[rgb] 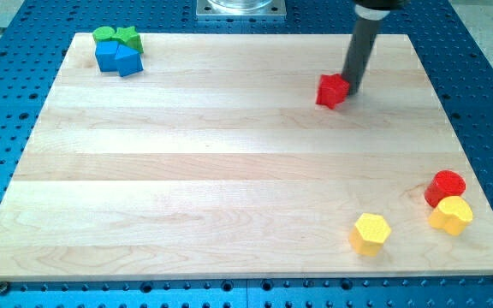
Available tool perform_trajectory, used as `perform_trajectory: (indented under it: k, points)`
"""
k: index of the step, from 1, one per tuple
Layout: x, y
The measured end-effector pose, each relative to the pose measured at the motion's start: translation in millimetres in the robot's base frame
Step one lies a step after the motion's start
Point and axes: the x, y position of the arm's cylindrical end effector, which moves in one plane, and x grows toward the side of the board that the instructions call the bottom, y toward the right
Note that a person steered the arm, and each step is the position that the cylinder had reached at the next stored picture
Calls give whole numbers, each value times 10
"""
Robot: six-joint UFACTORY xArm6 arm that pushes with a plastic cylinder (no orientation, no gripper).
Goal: Move the red circle yellow heart towards the bottom right side of the board
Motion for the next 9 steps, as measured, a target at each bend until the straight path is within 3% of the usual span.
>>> perform_trajectory:
  k: [2,4,5,7,9]
  points:
    - [0,-283]
    - [75,356]
    - [462,856]
    - [1853,1205]
    - [1875,1369]
